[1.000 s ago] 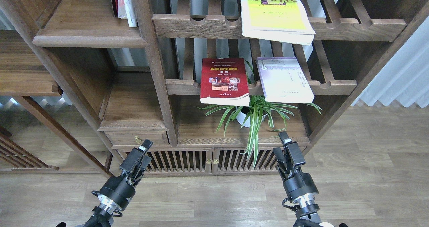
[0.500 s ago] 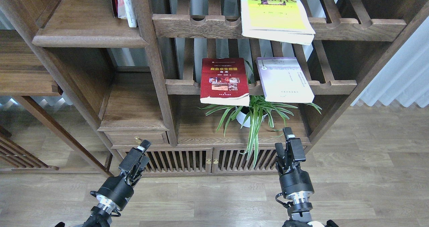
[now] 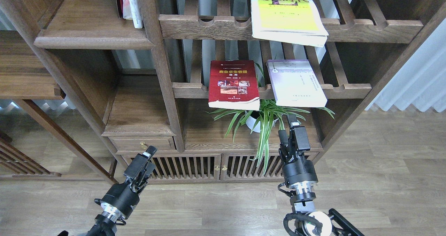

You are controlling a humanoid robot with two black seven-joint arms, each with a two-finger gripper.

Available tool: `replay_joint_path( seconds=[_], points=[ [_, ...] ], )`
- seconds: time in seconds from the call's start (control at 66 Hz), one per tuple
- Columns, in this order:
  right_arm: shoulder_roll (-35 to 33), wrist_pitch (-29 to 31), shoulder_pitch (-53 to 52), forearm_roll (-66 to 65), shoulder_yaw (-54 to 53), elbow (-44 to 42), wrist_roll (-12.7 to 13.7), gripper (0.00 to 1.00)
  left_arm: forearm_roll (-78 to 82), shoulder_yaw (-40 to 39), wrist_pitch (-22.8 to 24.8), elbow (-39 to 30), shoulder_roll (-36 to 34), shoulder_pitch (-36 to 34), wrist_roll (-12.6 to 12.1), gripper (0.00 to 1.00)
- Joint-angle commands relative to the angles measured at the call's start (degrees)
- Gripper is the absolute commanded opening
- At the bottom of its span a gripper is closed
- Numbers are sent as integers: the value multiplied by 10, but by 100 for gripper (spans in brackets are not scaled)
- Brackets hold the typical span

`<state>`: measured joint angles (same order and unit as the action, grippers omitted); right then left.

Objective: Organize books on shelf
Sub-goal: 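Raise the right gripper toward the white book beside the plant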

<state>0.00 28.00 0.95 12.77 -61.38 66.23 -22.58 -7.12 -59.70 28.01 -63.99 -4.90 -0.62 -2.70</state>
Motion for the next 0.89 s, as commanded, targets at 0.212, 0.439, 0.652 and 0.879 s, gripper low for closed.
replay_joint_path(
  seconds=[0.212, 0.439, 0.652, 0.879],
  points=[
    [0, 0, -38, 31, -9, -49, 0, 99, 0, -2, 0, 0, 0, 0, 0, 100],
    [0, -29, -76, 43, -27, -67, 3, 99, 0, -2, 0, 0, 0, 0, 1, 100],
    [0, -57, -92, 56, -29, -81, 4, 99, 0, -6, 0, 0, 0, 0, 0, 100],
    [0, -74, -104, 57, -29, -102, 5, 99, 0, -6, 0, 0, 0, 0, 1, 100]
  ],
)
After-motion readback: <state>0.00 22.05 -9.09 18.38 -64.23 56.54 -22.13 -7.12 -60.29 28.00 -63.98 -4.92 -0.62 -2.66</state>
